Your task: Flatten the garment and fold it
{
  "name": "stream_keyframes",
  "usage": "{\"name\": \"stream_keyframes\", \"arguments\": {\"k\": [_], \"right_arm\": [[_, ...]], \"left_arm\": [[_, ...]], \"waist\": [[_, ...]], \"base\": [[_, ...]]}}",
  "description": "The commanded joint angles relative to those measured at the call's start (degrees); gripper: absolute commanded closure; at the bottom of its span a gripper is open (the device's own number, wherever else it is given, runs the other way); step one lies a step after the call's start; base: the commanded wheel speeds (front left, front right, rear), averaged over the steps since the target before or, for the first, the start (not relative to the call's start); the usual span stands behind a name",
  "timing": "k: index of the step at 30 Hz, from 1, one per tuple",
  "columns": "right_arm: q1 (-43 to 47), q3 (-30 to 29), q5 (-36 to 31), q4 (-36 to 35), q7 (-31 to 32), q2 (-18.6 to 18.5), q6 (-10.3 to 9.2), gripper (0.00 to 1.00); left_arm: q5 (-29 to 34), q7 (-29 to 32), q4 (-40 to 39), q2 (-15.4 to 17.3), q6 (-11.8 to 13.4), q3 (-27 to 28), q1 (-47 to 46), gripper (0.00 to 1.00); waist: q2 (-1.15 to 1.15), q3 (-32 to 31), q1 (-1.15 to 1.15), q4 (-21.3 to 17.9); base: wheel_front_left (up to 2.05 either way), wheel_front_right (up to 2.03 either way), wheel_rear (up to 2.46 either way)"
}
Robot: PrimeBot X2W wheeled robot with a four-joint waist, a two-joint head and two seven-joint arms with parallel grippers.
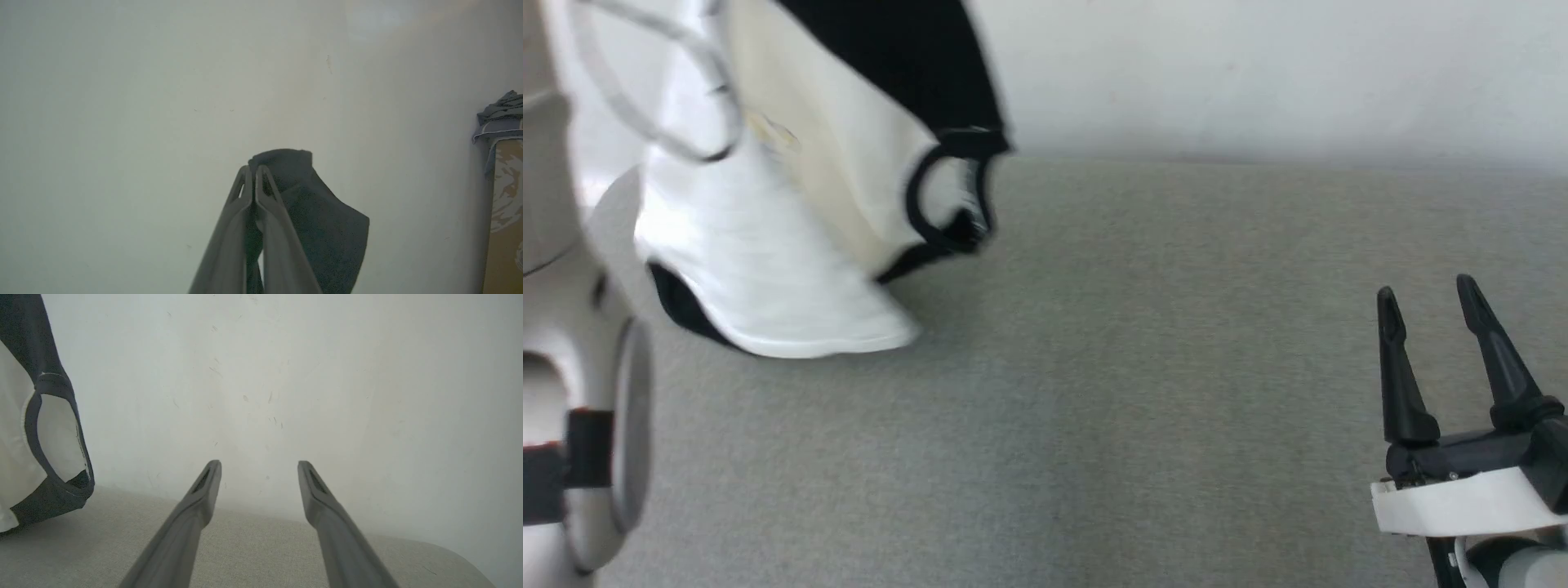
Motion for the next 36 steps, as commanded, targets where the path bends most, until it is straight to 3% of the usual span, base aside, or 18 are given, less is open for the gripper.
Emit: {"name": "stream_keyframes", "arguments": {"k": [1,5,12,15,23,28,36], "right_arm": [[1.0,-0.1,0.3,0.3,-0.5,0.1,-0.05,0.0],[1.6,-0.7,0.4,0.6,-0.5,0.1,-0.05,0.0],[2.1,-1.8,0.7,1.2,-0.7,0.1,-0.05,0.0],[2.4,-2.2,0.8,1.5,-0.9,0.1,-0.05,0.0],[2.1,-3.0,1.0,1.2,-1.2,0.1,-0.05,0.0],[1.7,-4.0,0.7,0.4,-1.0,0.1,-0.05,0.0],[2.0,-4.9,0.1,-1.4,0.2,0.1,-0.05,0.0]], "left_arm": [[-1.2,-0.8,0.8,-2.5,0.4,-0.6,-2.5,1.0],[-3.8,-1.7,2.5,-7.9,1.0,-1.0,-6.3,1.0],[-9.8,-3.5,3.1,-12.2,3.7,-0.9,-8.3,1.0],[-12.3,-4.3,2.6,-12.7,4.5,-3.6,-7.2,1.0],[-18.0,-6.9,-2.1,-12.8,7.4,-13.3,6.0,1.0],[-17.2,-9.1,-6.0,-12.2,9.6,-17.9,20.0,1.0],[-11.8,-14.0,-12.9,-5.3,11.8,-25.1,44.1,1.0]], "waist": [[0.0,-2.8,0.0,-3.5],[0.0,-3.7,0.0,-6.0],[0.0,-4.1,0.0,-8.8],[0.0,-4.0,0.0,-9.3],[0.0,-2.0,0.0,-9.2],[0.0,-0.7,0.0,-8.6],[0.0,1.3,0.0,-8.1]], "base": [[0.0,0.0,0.0],[0.0,0.0,0.0],[0.0,0.0,0.0],[0.0,0.0,0.0],[0.0,0.0,0.0],[0.0,0.0,0.0],[0.0,0.0,0.0]]}}
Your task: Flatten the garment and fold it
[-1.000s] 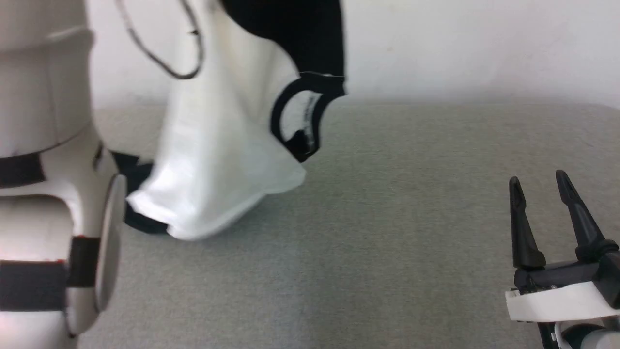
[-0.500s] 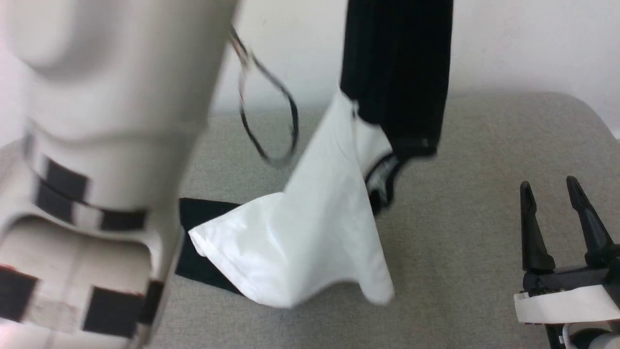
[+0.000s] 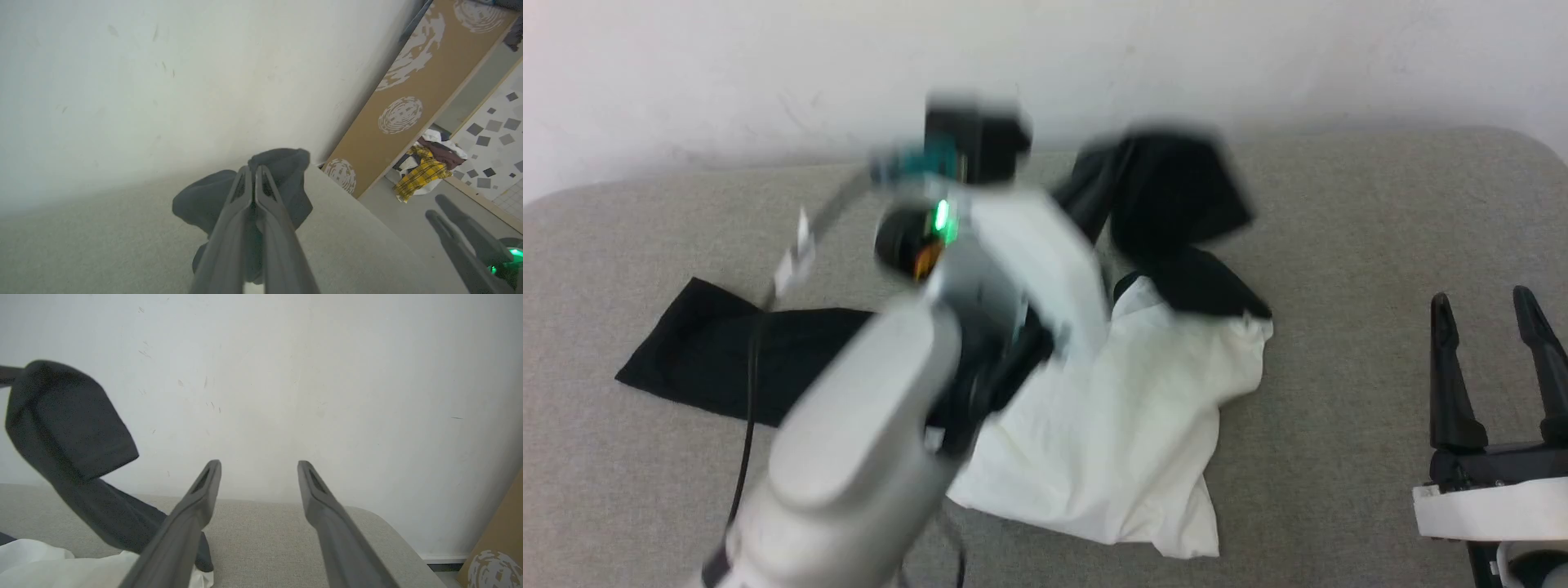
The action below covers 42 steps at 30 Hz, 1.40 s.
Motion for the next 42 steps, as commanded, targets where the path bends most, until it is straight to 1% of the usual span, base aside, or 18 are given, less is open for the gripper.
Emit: {"name": "stream_keyframes", "arguments": {"k": [1,4,7,11,12,13,14,17,20,23,25,26,29,31,33,34,39,42], "right_arm": [[0.2,-0.2,-0.4,-0.4,0.2,0.1,-0.05,0.0],[0.5,-0.6,-0.5,-0.9,0.7,0.1,-0.05,0.0],[0.9,-0.7,-0.6,-1.4,1.1,0.1,-0.05,0.0],[1.0,-0.6,-0.7,-2.0,1.6,0.1,-0.05,0.0],[0.9,-0.6,-0.7,-2.0,1.7,0.1,-0.05,0.0],[0.8,-0.5,-0.7,-2.0,1.9,0.1,-0.05,0.0],[0.8,-0.4,-0.8,-2.0,2.0,0.1,-0.05,0.0],[0.8,-0.1,-0.8,-1.9,2.4,0.1,-0.05,0.0],[1.1,0.0,-0.8,-2.0,2.6,0.1,-0.05,0.0],[1.6,-0.2,-0.8,-2.2,2.8,0.1,-0.05,0.0],[2.1,-0.3,-0.8,-2.4,2.9,0.1,-0.05,0.0],[2.4,-0.4,-0.7,-2.5,3.0,0.1,-0.05,0.0],[3.2,-0.7,-0.6,-2.5,3.0,0.1,-0.05,0.0],[3.8,-0.9,-0.4,-2.2,2.9,0.1,-0.05,0.0],[4.5,-1.0,-0.2,-1.9,2.6,0.1,-0.05,0.0],[4.9,-1.1,0.0,-1.7,2.5,0.1,-0.05,0.0],[7.0,-1.2,0.6,-0.7,1.6,0.1,-0.05,0.0],[9.2,-1.5,1.2,-0.2,1.4,0.1,-0.05,0.0]], "left_arm": [[1.2,-0.9,-1.0,1.3,0.7,-1.0,3.6,1.0],[3.3,-2.2,-2.2,4.3,1.7,-4.1,11.7,1.0],[5.4,-2.4,-1.7,6.8,2.7,-7.4,17.8,1.0],[5.5,-2.6,0.4,7.0,4.0,-9.5,23.0,1.0],[5.6,-2.8,0.9,7.0,4.2,-9.8,23.5,0.8],[5.7,-3.3,1.4,6.9,4.4,-9.8,23.8,0.31],[5.9,-3.8,1.8,6.7,4.5,-9.8,24.0,0.0],[5.5,-5.8,1.8,5.9,4.8,-8.7,24.0,0.0],[5.5,-8.6,0.0,6.0,5.2,-6.8,23.7,0.0],[6.3,-12.8,-3.8,7.0,6.2,-3.9,23.7,0.0],[8.0,-16.3,-7.0,8.6,7.3,-1.9,23.9,0.0],[9.0,-18.3,-8.5,9.5,8.1,-0.6,24.3,0.0],[13.6,-23.9,-12.6,13.1,11.9,2.6,26.6,0.0],[15.6,-27.0,-15.1,15.1,14.4,4.6,29.4,0.0],[17.9,-28.9,-17.0,17.5,16.1,5.4,32.7,0.0],[18.7,-29.7,-18.0,18.2,17.0,5.8,34.6,0.0],[21.0,-31.7,-20.3,20.6,19.9,6.3,44.9,0.0],[20.3,-32.2,-20.0,20.2,20.7,6.9,50.5,0.0]], "waist": [[0.0,0.6,-0.01,0.0],[0.0,1.1,-0.01,-0.1],[0.0,1.4,-0.01,-0.2],[0.0,1.5,-0.01,-0.4],[0.0,1.5,-0.01,-0.4],[0.0,1.4,-0.01,-0.5],[0.0,1.2,-0.01,-0.6],[0.0,0.4,-0.01,-1.0],[0.0,-0.5,-0.01,-1.4],[0.0,-1.3,-0.01,-1.9],[0.0,-1.8,-0.01,-2.1],[0.0,-2.0,-0.01,-2.2],[0.0,-2.5,-0.01,-2.4],[0.0,-2.8,-0.01,-2.4],[0.0,-3.1,-0.01,-2.3],[0.0,-3.3,-0.01,-2.2],[0.0,-4.4,-0.01,-1.6],[0.0,-5.3,-0.01,-0.9]], "base": [[0.0,0.0,0.0],[0.0,0.0,0.0],[0.0,0.0,0.0],[0.0,0.0,0.0],[0.0,0.0,0.0],[0.0,0.0,0.0],[0.0,0.0,0.0],[0.0,0.0,0.0],[0.0,0.0,0.0],[0.0,0.0,0.0],[0.0,0.0,0.0],[0.0,0.0,0.0],[0.0,0.0,0.0],[0.0,0.0,0.0],[0.0,0.0,0.0],[0.0,0.0,0.0],[0.0,0.0,0.0],[0.0,0.0,0.0]]}}
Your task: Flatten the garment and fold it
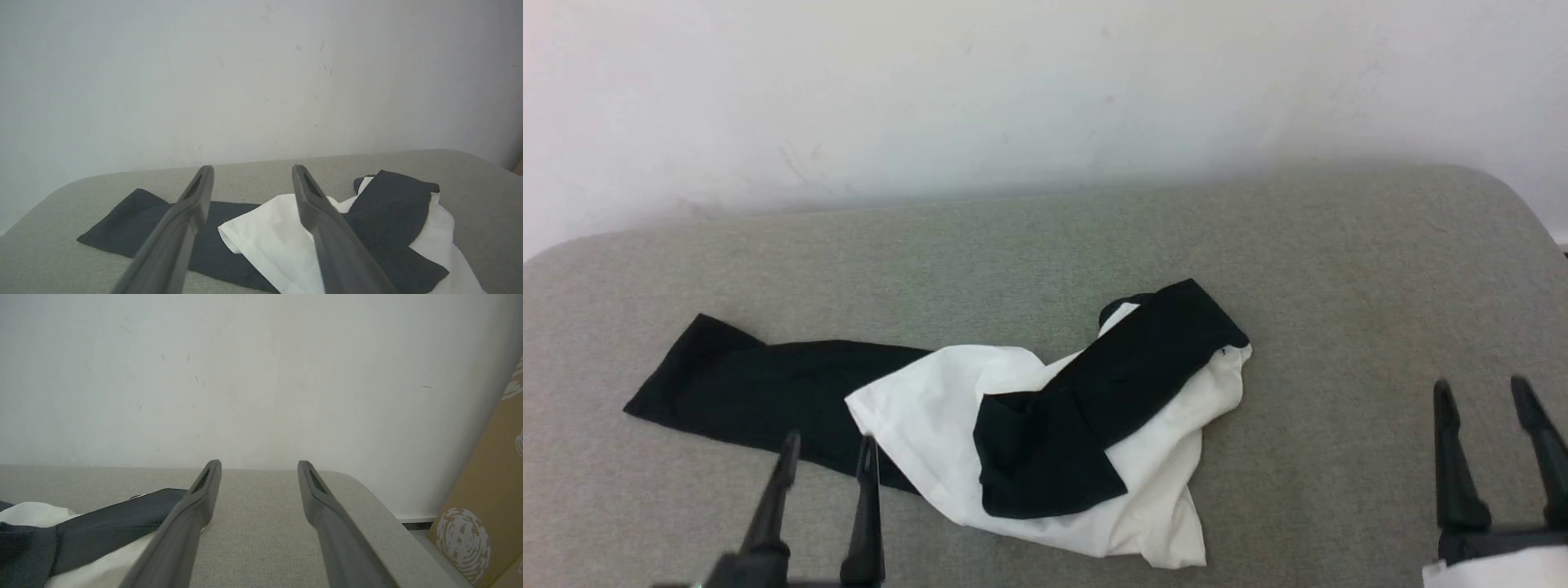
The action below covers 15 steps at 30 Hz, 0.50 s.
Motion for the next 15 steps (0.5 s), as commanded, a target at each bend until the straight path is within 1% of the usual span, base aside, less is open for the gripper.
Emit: {"name": "stream_keyframes", "arguments": {"k": [1,2,5,6,9,12,15], "right_arm": [[1.9,-0.1,0.5,0.2,-0.3,0.2,-0.05,0.0],[2.6,0.0,0.6,0.3,-0.5,0.2,-0.05,0.0],[4.1,0.1,0.9,0.5,-0.9,0.2,-0.05,0.0],[4.1,0.1,0.9,0.5,-0.9,0.2,-0.05,0.0],[4.3,0.8,0.9,0.5,-1.0,0.2,-0.05,0.0],[3.2,1.6,0.1,-0.2,-0.2,0.2,-0.05,0.0],[0.3,2.3,1.1,-0.6,2.4,0.2,-0.05,0.0]], "left_arm": [[-0.3,-0.5,0.2,-0.3,0.2,0.4,2.5,0.0],[-0.1,-0.6,0.6,-0.4,0.2,0.5,3.7,0.0],[-0.4,-0.7,1.0,-2.1,0.0,1.3,5.8,0.0],[-0.4,-0.7,1.0,-2.1,0.0,1.3,5.8,0.0],[0.8,-0.7,1.2,-3.9,-1.7,1.7,5.8,0.0],[1.4,-0.7,1.5,-4.5,-2.9,2.0,5.1,0.0],[1.9,-0.8,1.0,-5.0,-3.7,2.9,4.4,0.0]], "waist": [[0.0,-0.8,0.01,1.0],[0.0,-0.9,0.01,1.2],[0.0,-1.1,0.01,1.9],[0.0,-1.1,0.01,1.9],[0.0,-1.1,0.01,2.8],[0.0,-0.8,0.01,3.4],[0.0,0.5,0.01,4.2]], "base": [[0.0,0.0,0.0],[0.0,0.0,0.0],[0.0,0.0,0.0],[0.0,0.0,0.0],[0.0,0.0,0.0],[0.0,0.0,0.0],[0.0,0.0,0.0]]}}
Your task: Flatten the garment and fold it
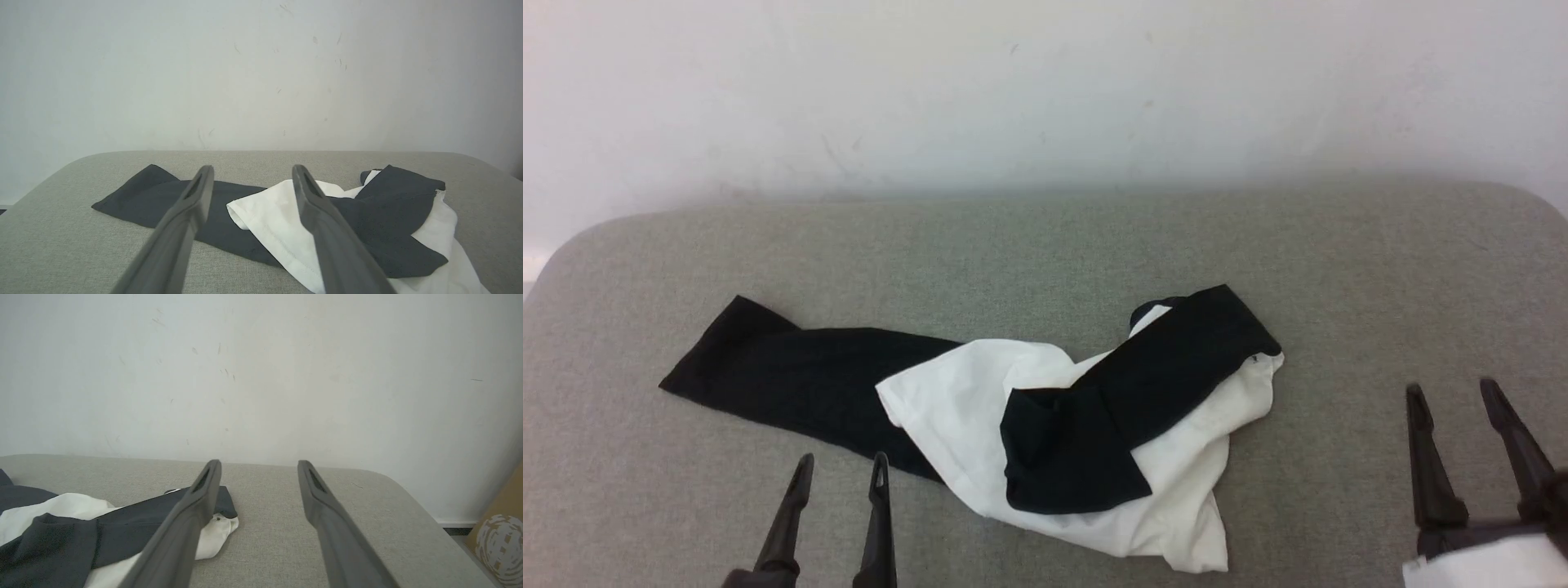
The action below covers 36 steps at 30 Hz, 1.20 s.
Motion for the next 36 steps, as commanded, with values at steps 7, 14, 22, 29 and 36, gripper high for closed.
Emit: {"name": "stream_keyframes", "arguments": {"k": [7,14,22,29,36], "right_arm": [[-11.2,5.5,0.9,0.9,14.4,-1.4,-0.05,0.0],[-19.9,11.6,6.6,7.1,32.9,-7.7,-0.05,0.0],[-24.0,17.6,9.4,15.3,45.6,-13.0,-0.05,0.0],[-26.8,20.6,7.4,22.3,45.3,-13.8,-0.05,0.78],[-31.0,19.2,6.1,22.3,37.9,-11.6,-0.05,1.0]], "left_arm": [[1.4,-0.3,-0.2,-1.7,-2.0,2.2,-2.5,0.0],[2.1,-0.3,1.3,-5.0,-4.6,2.7,-5.1,0.0],[3.2,-0.3,3.3,-7.8,-7.4,3.5,-7.0,0.0],[4.0,-0.3,4.4,-9.4,-9.1,4.5,-8.1,0.0],[4.1,-0.3,6.0,-10.3,-10.4,5.6,-7.7,0.0]], "waist": [[0.0,5.4,0.01,2.1],[0.0,9.8,0.01,5.1],[0.0,12.9,0.01,8.9],[0.0,14.5,0.01,10.0],[0.0,11.4,0.01,7.0]], "base": [[0.0,0.0,0.0],[0.0,0.0,0.0],[0.0,0.0,0.0],[0.0,0.0,0.0],[0.0,0.0,0.0]]}}
